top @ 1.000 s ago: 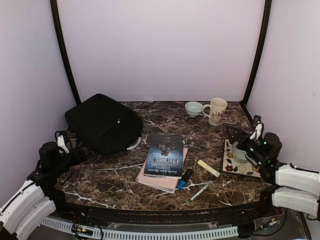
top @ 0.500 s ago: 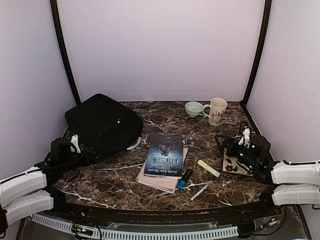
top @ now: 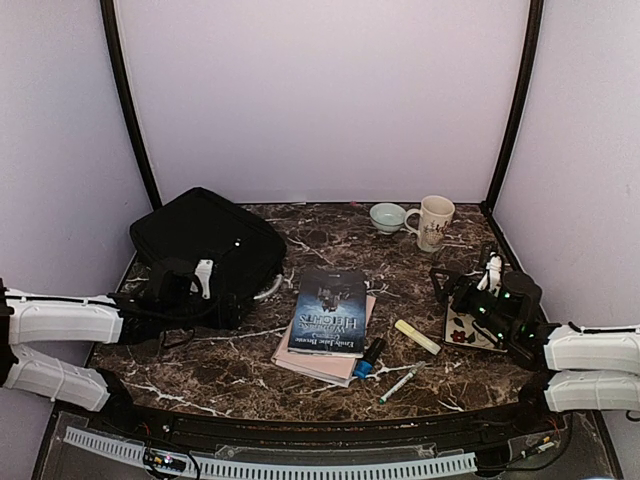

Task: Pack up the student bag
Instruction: Adjust the student bag at the center of the board.

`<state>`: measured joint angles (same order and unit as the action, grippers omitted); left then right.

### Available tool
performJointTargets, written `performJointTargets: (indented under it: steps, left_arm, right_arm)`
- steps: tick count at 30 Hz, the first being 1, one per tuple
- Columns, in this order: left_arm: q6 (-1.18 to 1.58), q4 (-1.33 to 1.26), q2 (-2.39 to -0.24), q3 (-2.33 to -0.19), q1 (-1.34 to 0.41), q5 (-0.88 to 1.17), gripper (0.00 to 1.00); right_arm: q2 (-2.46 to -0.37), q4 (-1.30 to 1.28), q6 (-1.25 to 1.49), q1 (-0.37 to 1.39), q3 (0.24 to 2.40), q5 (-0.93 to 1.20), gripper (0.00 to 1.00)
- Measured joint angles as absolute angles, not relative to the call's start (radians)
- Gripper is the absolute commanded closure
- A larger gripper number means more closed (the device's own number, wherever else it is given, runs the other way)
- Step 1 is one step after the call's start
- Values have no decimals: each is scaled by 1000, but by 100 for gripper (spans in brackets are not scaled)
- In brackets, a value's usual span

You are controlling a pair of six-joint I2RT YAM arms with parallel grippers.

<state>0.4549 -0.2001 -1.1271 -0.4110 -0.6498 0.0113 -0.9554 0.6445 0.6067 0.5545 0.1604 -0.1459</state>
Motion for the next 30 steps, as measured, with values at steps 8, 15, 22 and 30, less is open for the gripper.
performJointTargets:
  steps: [8,15,22,30]
  left_arm:
    - [338,-41,-1485,-821,-765,-259,11]
    - [267,116,-1876,-1198,-781,-496,11]
    - [220,190,-2030,-1324,-776,-626,11]
    - [203,197,-2056,-1476,-715,-610,14]
  right_arm:
    - [-961,634,601,564,161,-159,5]
    - [-971,630,596,565,162,-159,5]
    - [-964,630,592,568,162,-158,5]
    - [-983,626,580,569,174,-152,8]
